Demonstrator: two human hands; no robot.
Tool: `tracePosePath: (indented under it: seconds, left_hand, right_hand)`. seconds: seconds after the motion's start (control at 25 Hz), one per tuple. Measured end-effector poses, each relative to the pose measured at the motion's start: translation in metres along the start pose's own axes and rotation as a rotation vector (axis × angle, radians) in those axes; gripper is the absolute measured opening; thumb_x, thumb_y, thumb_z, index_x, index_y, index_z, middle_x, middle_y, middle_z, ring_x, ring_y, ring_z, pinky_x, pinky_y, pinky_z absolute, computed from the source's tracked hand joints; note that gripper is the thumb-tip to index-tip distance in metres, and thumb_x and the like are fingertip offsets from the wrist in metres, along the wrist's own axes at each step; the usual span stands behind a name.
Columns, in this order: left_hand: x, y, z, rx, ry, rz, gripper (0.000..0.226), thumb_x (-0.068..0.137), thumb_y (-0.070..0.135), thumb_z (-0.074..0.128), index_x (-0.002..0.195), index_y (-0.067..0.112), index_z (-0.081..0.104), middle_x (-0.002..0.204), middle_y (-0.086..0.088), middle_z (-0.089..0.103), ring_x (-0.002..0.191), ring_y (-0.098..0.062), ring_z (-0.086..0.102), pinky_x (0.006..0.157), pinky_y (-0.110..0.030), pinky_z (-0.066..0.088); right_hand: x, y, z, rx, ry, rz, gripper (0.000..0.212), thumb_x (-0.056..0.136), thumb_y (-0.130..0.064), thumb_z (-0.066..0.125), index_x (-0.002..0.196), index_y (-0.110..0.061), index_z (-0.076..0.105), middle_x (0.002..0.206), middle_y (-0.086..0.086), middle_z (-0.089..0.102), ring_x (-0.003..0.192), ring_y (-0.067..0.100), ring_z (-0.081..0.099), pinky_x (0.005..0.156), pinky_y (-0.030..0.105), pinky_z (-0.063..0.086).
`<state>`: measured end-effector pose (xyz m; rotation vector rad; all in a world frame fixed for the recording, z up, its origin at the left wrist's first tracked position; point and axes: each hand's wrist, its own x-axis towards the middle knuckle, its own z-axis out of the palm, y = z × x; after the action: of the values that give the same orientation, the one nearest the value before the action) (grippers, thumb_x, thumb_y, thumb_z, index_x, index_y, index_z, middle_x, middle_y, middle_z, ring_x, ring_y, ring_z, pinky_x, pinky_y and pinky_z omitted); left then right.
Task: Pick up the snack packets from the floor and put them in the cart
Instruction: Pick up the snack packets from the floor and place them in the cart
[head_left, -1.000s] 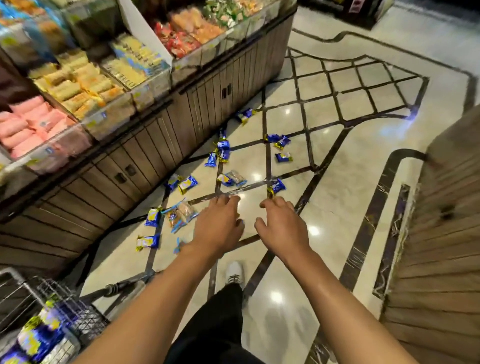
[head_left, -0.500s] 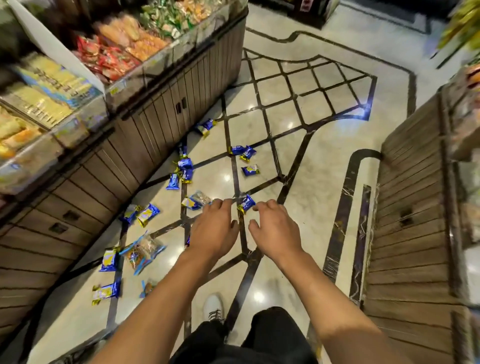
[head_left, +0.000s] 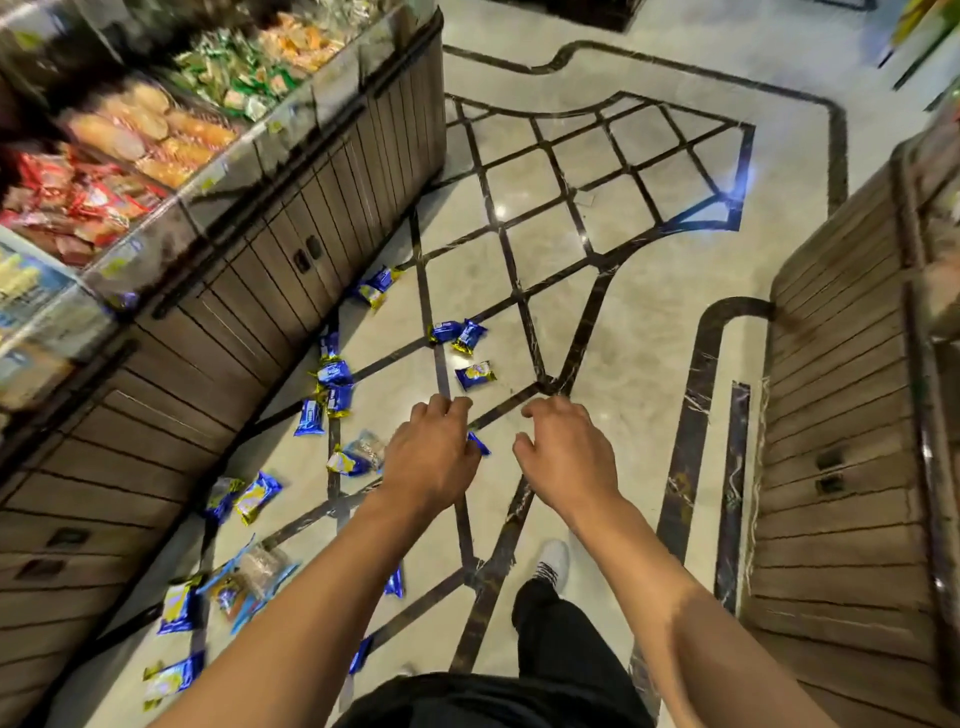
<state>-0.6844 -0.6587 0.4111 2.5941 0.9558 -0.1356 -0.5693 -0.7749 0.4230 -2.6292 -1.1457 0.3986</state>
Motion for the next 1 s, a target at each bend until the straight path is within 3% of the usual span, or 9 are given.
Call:
tracePosePath:
  seconds: [0.44,0.68,0.88,1.0]
  left_hand:
    - [0.194,0.13,-0.012,0.021,0.002,-0.057,0.049,0.095,0.031,0.05,0.142,0.019,0.039,0.134,-0.007,0.049,0.121,-0.028,0.045,0.091,-0.042,0.045]
    - [0.304,0.14,-0.008,-0.017,-0.029,-0.136,0.051,0.094,0.03,0.05,0.142,0.019,0.04,0.137,-0.008,0.048,0.124,-0.029,0.045,0.092,-0.041,0.045]
    - [0.404,0.134,-0.016,-0.057,-0.037,-0.233,0.046,0.094,0.03,0.05,0.138,0.019,0.043,0.142,-0.006,0.048,0.13,-0.027,0.043,0.109,-0.047,0.037]
    - [0.463,0.127,-0.034,-0.076,-0.012,-0.268,0.047,0.093,0.03,0.05,0.138,0.018,0.044,0.133,-0.007,0.053,0.122,-0.03,0.048,0.094,-0.045,0.047]
  right_hand:
    - [0.174,0.144,-0.082,-0.059,-0.055,-0.042,0.034,0.096,-0.031,0.047,0.126,-0.019,0.058,0.123,0.004,0.055,0.117,0.024,0.05,0.082,0.036,0.048]
    - [0.289,0.168,-0.097,-0.044,-0.107,-0.102,0.04,0.094,-0.033,0.049,0.131,-0.02,0.056,0.124,0.003,0.054,0.118,0.024,0.049,0.082,0.036,0.048]
    - [0.399,0.175,-0.116,-0.146,-0.18,-0.198,0.042,0.094,-0.033,0.047,0.132,-0.018,0.054,0.125,0.004,0.054,0.118,0.025,0.048,0.083,0.036,0.047]
    - [0.461,0.172,-0.128,-0.194,-0.19,-0.262,0.042,0.095,-0.033,0.046,0.134,-0.019,0.053,0.126,0.003,0.054,0.117,0.024,0.048,0.081,0.036,0.046]
